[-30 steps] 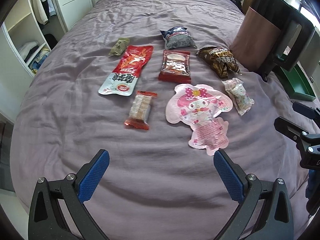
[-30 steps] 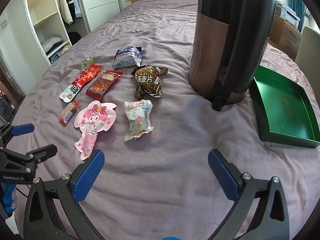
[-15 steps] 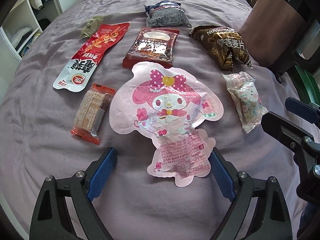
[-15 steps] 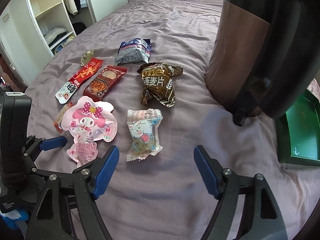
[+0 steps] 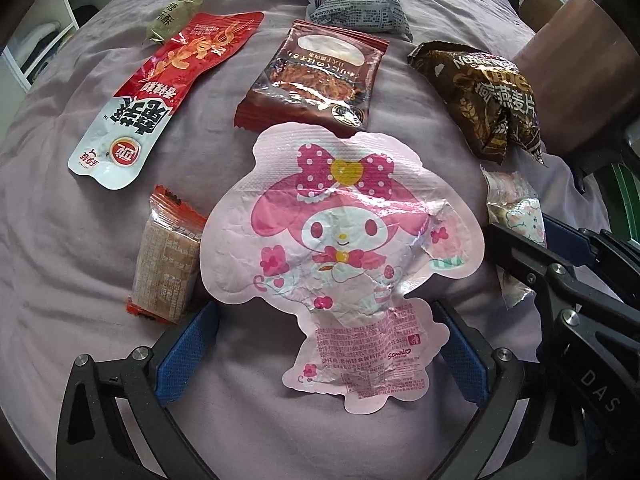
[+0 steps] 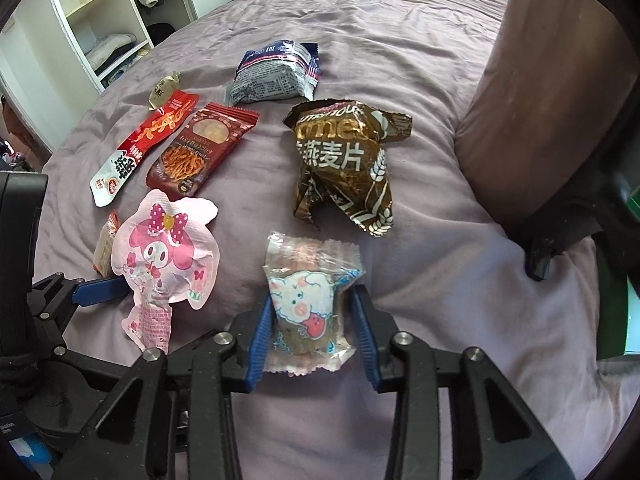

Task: Organize snacks
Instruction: 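Grasp the pink My Melody bag with left tool while right tool grasps clear candy wrapper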

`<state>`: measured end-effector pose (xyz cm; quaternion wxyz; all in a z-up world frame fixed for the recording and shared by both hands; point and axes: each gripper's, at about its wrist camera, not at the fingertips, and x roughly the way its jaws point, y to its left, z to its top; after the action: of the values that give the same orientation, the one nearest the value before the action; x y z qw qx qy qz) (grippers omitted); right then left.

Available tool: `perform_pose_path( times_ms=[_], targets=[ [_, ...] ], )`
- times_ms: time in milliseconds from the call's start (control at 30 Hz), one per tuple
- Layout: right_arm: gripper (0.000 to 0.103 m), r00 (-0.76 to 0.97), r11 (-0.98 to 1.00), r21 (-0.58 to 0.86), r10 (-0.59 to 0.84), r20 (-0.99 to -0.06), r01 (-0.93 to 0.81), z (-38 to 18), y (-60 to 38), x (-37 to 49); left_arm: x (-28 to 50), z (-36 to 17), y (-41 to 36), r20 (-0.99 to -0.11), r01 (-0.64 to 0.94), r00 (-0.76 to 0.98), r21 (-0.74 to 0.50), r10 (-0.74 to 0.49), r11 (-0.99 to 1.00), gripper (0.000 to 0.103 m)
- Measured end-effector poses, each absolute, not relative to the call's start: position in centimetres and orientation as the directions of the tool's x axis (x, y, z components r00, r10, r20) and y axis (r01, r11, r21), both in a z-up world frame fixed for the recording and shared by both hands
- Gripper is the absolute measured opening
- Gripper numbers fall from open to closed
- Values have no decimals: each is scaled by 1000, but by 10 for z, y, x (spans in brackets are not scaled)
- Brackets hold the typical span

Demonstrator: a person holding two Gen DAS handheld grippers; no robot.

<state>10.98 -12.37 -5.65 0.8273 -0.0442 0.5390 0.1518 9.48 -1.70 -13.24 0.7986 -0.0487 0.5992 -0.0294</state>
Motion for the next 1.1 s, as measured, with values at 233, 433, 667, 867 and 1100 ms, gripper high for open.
perform_pose_path(
  times_ms=[233, 433, 667, 867, 1100],
  targets=[
    [78, 364, 941, 117, 235, -901, -316, -58, -123, 113, 84, -117, -9, -943, -40, 322, -109, -90, 993, 77],
    [70, 361, 934, 152, 270, -892, -323, -56, -127, 107, 75, -102, 3, -927, -39, 368, -89, -69, 995, 34],
    [68, 372, 926, 169, 296, -880, -337, -52, -128, 96, 67, -84, 1, -912, -11, 403, -83, -72, 996, 16],
    [67, 393, 928, 183, 309, -866, -326, -41, -133, 86, 54, -60, -13, -894, 35, 441, -68, -76, 997, 15],
    [67, 420, 935, 181, 302, -856, -304, -20, -144, 69, 41, -49, -29, -878, 56, 475, -34, -57, 998, 15]
  ],
)
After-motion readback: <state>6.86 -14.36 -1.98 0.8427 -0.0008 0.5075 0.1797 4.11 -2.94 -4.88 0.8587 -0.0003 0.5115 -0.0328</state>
